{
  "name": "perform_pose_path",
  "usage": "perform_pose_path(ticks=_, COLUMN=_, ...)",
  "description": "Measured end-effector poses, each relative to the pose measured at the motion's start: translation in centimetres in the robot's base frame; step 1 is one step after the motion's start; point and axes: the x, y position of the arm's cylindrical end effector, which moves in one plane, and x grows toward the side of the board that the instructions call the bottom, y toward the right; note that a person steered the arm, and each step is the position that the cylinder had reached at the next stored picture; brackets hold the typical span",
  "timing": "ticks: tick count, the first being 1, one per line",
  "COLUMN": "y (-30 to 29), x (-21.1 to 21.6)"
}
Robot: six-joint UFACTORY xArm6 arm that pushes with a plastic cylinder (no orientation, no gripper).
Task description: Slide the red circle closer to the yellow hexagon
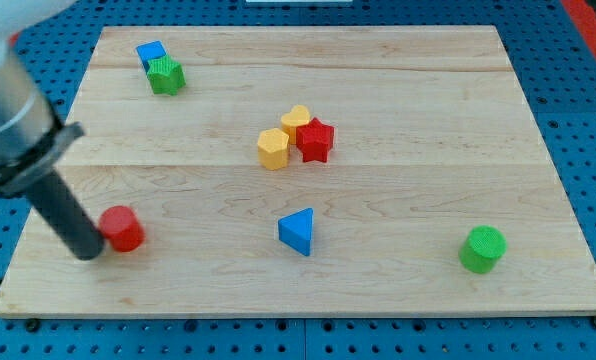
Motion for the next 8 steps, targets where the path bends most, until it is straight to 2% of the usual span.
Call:
perform_pose_path(ticks=2, y=8.1, x=-0.4)
perform_pose_path(ticks=4, y=12.1, x=-0.4)
perform_pose_path(ticks=8, y=14.0, x=-0.4)
